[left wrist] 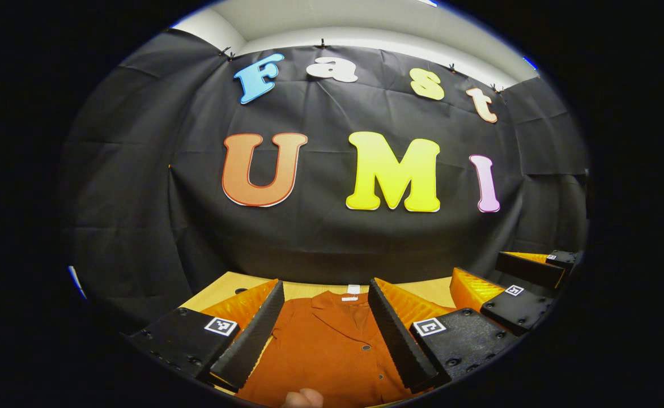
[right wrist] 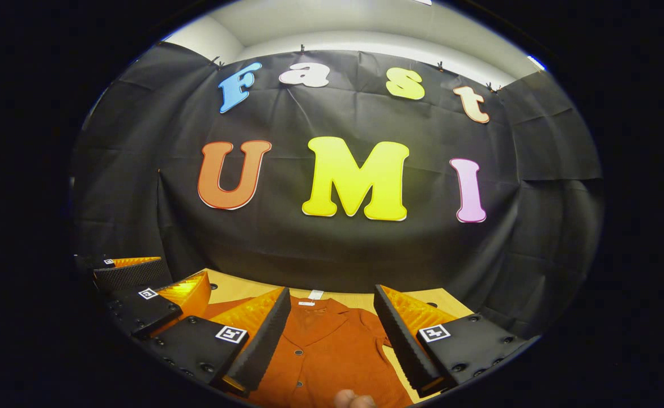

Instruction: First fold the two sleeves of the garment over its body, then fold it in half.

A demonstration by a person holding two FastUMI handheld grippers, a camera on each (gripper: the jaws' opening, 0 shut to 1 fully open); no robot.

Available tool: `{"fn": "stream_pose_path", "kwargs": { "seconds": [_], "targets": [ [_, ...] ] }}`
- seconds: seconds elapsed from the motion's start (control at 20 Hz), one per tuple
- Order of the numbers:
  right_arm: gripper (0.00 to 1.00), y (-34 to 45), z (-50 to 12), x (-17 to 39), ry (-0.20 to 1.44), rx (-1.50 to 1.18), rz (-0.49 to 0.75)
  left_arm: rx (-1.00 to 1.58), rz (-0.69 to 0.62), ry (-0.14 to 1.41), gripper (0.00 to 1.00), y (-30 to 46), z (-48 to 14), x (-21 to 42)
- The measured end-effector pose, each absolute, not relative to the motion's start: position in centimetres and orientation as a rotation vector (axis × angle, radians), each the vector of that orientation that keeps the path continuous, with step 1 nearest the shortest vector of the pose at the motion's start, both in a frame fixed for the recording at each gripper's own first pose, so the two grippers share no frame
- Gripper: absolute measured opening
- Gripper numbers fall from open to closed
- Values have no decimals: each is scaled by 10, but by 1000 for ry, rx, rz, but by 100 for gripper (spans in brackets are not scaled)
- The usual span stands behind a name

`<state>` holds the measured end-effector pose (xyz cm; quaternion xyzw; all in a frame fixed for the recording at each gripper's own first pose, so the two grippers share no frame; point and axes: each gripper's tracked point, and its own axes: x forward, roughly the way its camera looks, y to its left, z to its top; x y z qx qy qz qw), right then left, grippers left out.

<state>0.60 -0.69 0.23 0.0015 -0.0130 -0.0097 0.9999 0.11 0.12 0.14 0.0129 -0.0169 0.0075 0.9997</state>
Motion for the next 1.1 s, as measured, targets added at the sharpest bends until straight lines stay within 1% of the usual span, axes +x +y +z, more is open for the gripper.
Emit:
{"fn": "stream_pose_path", "kwargs": {
  "seconds": [0.15,0.2,0.25,0.85,0.95,1.0,1.05,1.1],
  "targets": [
    [93,-8,1,7,-24,4,-19,25,15,-31,96,2,1,3],
    [93,-8,1,8,-22,3,-20,24,13,-26,100,2,0,3],
    [93,-8,-1,9,-19,1,-21,23,12,-22,96,1,-1,3],
    [93,-9,-12,8,8,-11,-21,33,-5,12,96,-3,-13,2],
    [93,-8,-14,8,9,-21,1,48,-2,23,97,-3,-16,4],
    [94,-10,-14,9,8,-27,8,48,2,37,100,-4,-21,6],
    [93,-13,-12,8,3,-37,11,51,10,49,100,-5,-25,7],
    [93,-19,-9,7,-4,-47,10,52,16,59,97,-8,-27,7]
  ]
}}
